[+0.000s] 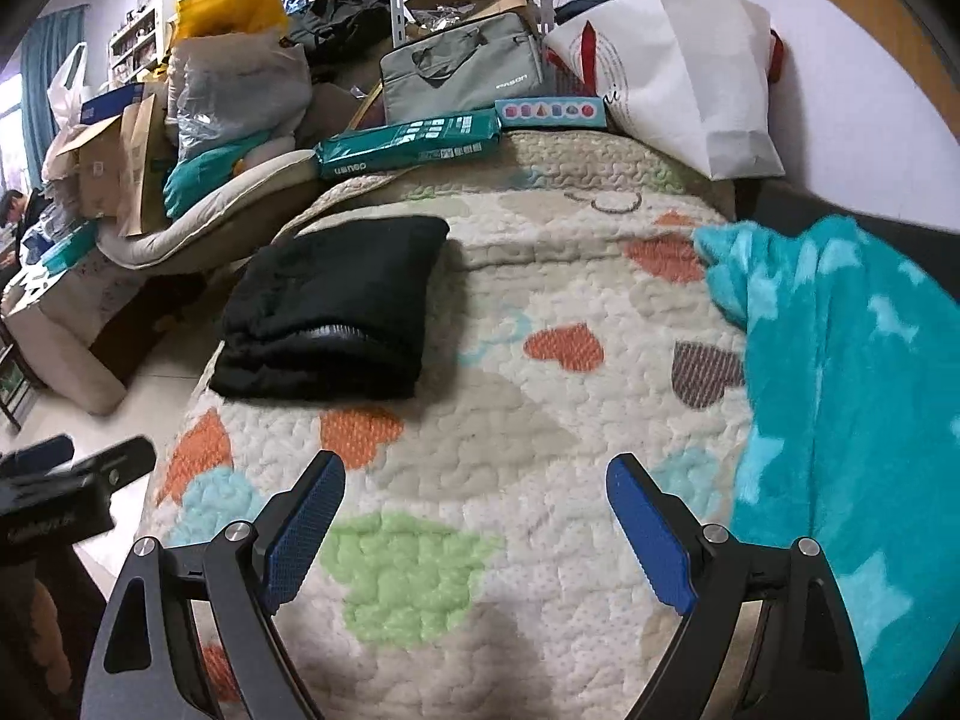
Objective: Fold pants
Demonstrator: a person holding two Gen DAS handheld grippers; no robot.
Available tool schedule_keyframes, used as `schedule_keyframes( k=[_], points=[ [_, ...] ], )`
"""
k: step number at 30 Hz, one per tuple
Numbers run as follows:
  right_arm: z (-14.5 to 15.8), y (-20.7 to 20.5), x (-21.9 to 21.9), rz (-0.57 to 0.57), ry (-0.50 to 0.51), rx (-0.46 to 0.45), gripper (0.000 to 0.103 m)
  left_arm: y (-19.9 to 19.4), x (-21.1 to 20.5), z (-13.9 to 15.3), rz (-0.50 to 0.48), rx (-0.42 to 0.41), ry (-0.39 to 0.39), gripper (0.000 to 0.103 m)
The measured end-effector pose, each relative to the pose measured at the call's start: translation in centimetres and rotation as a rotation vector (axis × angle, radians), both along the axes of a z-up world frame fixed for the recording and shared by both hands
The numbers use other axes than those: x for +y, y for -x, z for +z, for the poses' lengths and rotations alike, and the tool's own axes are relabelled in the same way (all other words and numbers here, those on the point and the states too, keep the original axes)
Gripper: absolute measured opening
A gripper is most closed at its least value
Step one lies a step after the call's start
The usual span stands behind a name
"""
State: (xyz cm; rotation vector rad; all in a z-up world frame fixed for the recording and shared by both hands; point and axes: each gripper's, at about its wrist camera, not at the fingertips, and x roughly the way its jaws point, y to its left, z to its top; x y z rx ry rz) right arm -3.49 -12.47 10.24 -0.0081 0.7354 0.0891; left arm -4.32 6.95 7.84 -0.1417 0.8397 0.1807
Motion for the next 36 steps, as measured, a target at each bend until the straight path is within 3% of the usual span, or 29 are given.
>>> schedule_keyframes(
  k=[3,6,9,10,13,16,17,18,20,21,23,26,30,36],
  points=[
    [0.9,-2.4,1.6,-0.01,0.043,0.014,0.092,0.5,1.0,-0.3,0.006,-0.033,0.009,0.103],
    [1.6,-4.8,2.5,-0.041,0.067,0.046,0.092,0.4,2.8,-1.2,0.002,-0.032,0.074,0.103],
    [2.4,-6.4,2.7,-0.108,0.066,0.021,0.092,-1.0,4.6,-2.1,0.0,-0.017,0.084,0.103],
    [2.5,-7.1,2.5,-0.142,0.034,0.019,0.092,-1.6,5.0,-2.1,0.0,-0.017,0.056,0.103],
    [2.1,-8.9,2.6,-0.14,-0.1,0.093,0.092,-2.6,5.3,-1.4,0.01,-0.071,-0.126,0.103],
    [2.0,-8.2,3.2,-0.083,-0.123,0.027,0.092,-2.8,4.3,-1.2,0.003,-0.184,-0.339,0.103],
    [1.8,-7.5,3.6,-0.051,-0.108,-0.014,0.092,-3.2,4.0,-1.6,0.004,-0.171,-0.374,0.103],
    [1.3,-6.6,3.8,-0.026,-0.084,-0.05,0.092,-3.6,3.9,-1.9,0.01,-0.134,-0.355,0.103],
    [-0.2,-4.0,3.7,0.033,-0.014,-0.099,0.092,-4.3,4.0,-2.5,0.032,-0.036,-0.196,0.103],
    [-1.0,-2.8,3.4,0.062,0.021,-0.097,0.092,-4.3,3.9,-2.6,0.048,-0.001,-0.092,0.103],
    [-2.6,-0.1,2.2,0.113,0.056,-0.048,0.092,-3.8,3.1,-2.2,0.086,0.011,-0.008,0.103],
    [-2.4,0.2,0.3,0.107,-0.035,0.031,0.093,-2.7,1.0,-1.5,0.106,0.014,-0.055,0.103],
    [-0.3,-0.2,-0.9,0.049,-0.134,-0.051,0.093,-1.4,-1.4,-1.1,0.061,0.048,-0.109,0.103],
    [-0.9,0.4,1.0,0.081,-0.052,-0.054,0.093,0.9,-2.3,0.4,0.022,0.021,-0.121,0.103]
  ],
)
